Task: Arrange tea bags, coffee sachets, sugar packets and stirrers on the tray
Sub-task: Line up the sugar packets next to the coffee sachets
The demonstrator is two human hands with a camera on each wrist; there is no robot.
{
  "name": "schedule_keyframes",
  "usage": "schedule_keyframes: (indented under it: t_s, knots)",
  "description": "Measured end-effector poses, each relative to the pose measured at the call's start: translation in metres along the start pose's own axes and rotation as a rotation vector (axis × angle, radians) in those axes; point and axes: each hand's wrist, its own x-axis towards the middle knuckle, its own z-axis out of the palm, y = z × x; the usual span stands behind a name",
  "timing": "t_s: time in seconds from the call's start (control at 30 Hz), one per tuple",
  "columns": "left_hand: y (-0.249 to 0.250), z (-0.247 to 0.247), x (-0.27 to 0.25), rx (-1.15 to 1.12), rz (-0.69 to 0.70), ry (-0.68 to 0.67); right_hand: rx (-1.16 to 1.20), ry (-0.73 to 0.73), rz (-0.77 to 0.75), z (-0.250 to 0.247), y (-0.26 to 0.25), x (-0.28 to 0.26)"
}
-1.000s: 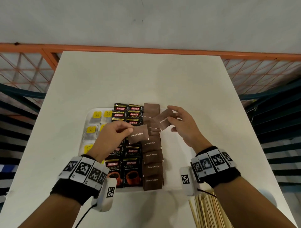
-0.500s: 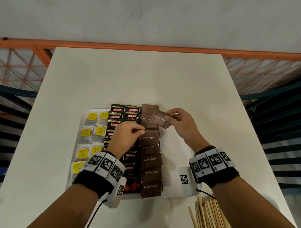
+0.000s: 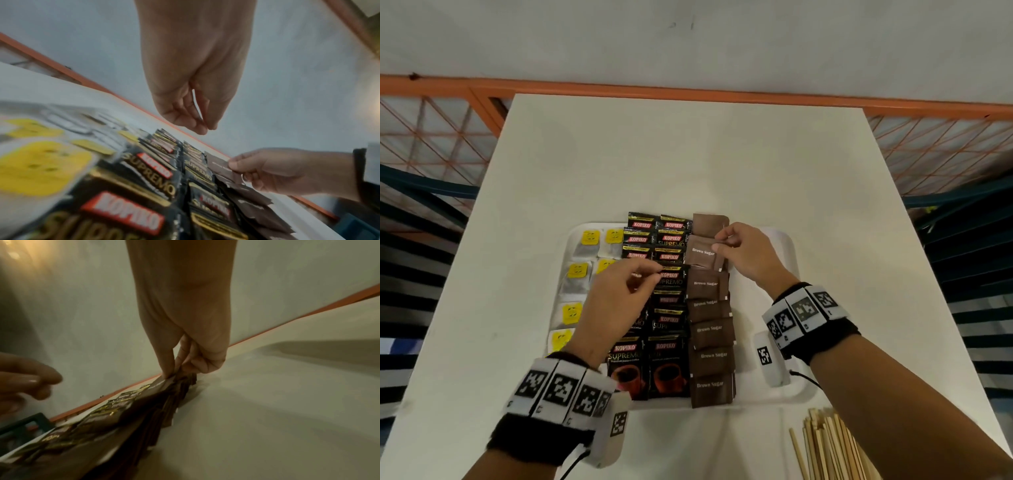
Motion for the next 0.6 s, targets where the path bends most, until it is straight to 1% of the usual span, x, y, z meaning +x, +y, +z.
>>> schedule_keyframes:
  t_s: [0.13,0.23,0.33,0.4,0.6]
  knots:
    - [-0.004,-0.016,-0.031,-0.032,-0.045,0.009,-0.163,0.042,-0.066,0.003,0.001,0.002]
    - [-0.007,-0.018,-0.057,-0.076,-0.098,0.017,-0.209,0.047,-0.083,0.004,0.000,0.003]
    - [-0.009,-0.020,-0.086,-0.127,-0.133,0.016,-0.212,0.056,-0.100,0.004,0.000,0.003]
    - [-0.013,-0.024,-0.102,-0.124,-0.126,0.028,-0.213,0.049,-0.118,0.004,0.000,0.003]
    - [-0.019,-0.037,-0.133,-0.098,-0.163,0.055,-0.086,0.042,-0.112,-0.004,-0.009,-0.003]
